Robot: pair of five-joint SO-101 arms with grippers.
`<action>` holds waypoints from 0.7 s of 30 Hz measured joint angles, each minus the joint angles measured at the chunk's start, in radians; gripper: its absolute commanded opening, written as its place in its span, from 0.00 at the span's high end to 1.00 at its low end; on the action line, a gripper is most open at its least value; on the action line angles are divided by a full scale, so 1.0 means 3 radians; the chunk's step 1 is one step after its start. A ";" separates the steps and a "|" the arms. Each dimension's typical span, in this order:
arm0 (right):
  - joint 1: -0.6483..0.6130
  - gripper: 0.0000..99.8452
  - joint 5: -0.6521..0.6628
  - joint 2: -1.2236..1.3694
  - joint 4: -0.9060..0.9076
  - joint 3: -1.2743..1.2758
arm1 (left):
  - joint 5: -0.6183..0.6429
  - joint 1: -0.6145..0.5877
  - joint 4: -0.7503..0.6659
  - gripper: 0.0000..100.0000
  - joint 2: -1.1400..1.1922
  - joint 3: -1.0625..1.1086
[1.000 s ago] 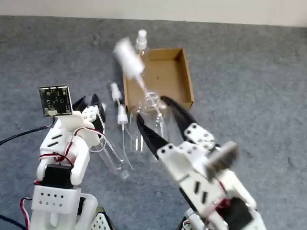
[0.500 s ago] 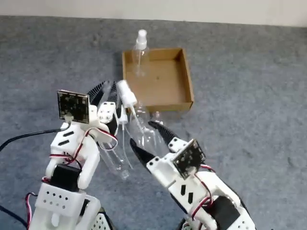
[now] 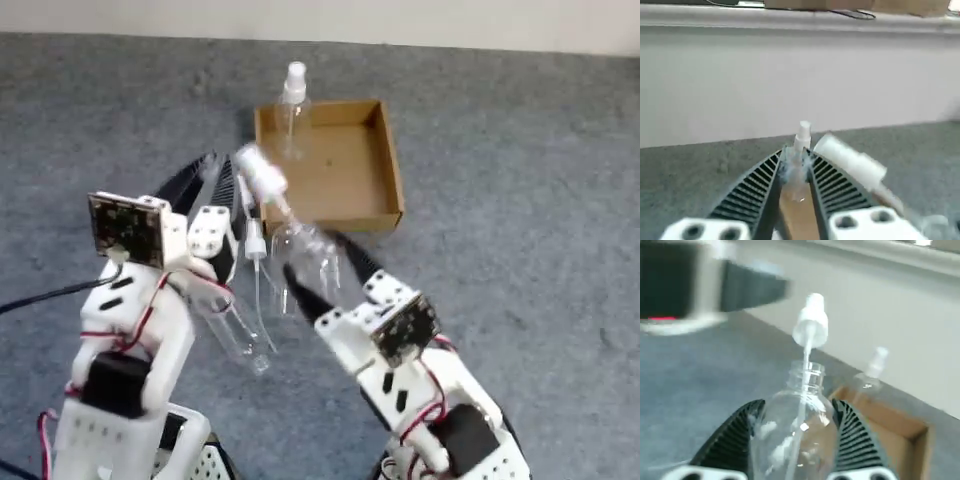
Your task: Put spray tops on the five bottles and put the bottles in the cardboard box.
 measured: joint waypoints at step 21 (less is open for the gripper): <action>0.0235 1.00 -0.0532 0.3125 -0.0286 -0.1862 | -0.0373 -0.0281 0.1703 0.77 -0.1248 0.0583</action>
